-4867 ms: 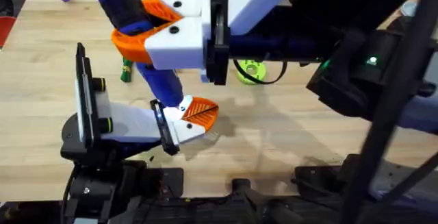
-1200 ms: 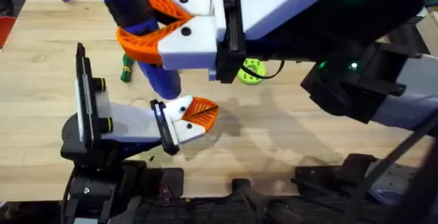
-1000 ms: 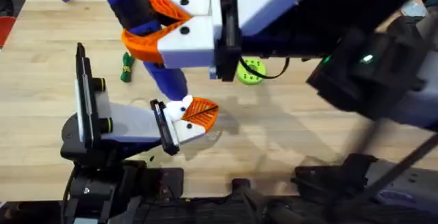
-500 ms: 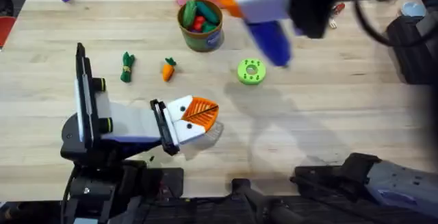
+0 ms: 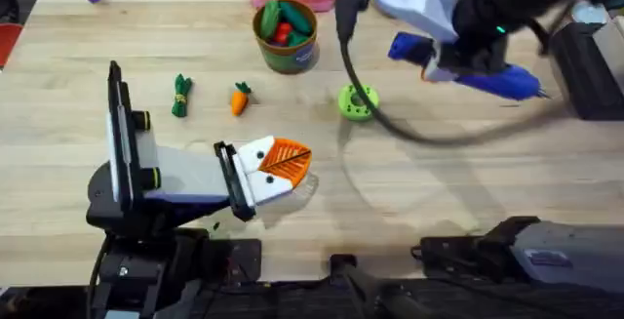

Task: Pick up the gripper from the table and insert it into the empty holder that is missing its gripper. Then pick up a screw, insert it into the mounting hole, and use the screwdriver to tighten it. Finally, clean up the table by picking up the vegetable and placing it into the bucket.

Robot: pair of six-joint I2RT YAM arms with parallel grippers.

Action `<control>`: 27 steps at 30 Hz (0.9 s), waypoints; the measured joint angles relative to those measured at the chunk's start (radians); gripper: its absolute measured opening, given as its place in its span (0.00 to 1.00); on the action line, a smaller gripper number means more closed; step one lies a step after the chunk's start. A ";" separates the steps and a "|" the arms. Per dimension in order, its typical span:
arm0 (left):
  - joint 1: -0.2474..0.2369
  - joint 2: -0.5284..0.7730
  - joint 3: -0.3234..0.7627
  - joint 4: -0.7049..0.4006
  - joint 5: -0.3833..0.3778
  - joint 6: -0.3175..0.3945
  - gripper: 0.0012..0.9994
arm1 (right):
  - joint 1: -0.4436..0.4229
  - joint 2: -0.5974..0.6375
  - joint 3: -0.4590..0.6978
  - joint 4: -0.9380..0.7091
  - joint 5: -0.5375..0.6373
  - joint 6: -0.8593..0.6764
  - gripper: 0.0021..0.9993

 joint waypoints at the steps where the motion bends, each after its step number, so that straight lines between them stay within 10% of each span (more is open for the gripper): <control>1: 0.000 0.000 0.000 0.000 0.000 0.000 0.00 | -0.024 0.023 -0.001 0.022 0.002 -0.006 0.02; 24: 0.000 0.000 0.000 0.000 0.000 0.000 0.00 | -0.335 0.284 -0.391 0.478 -0.011 -0.149 0.02; 27: 0.000 0.000 0.000 0.000 0.000 0.000 0.00 | -0.337 0.303 -0.393 0.496 -0.021 -0.152 0.34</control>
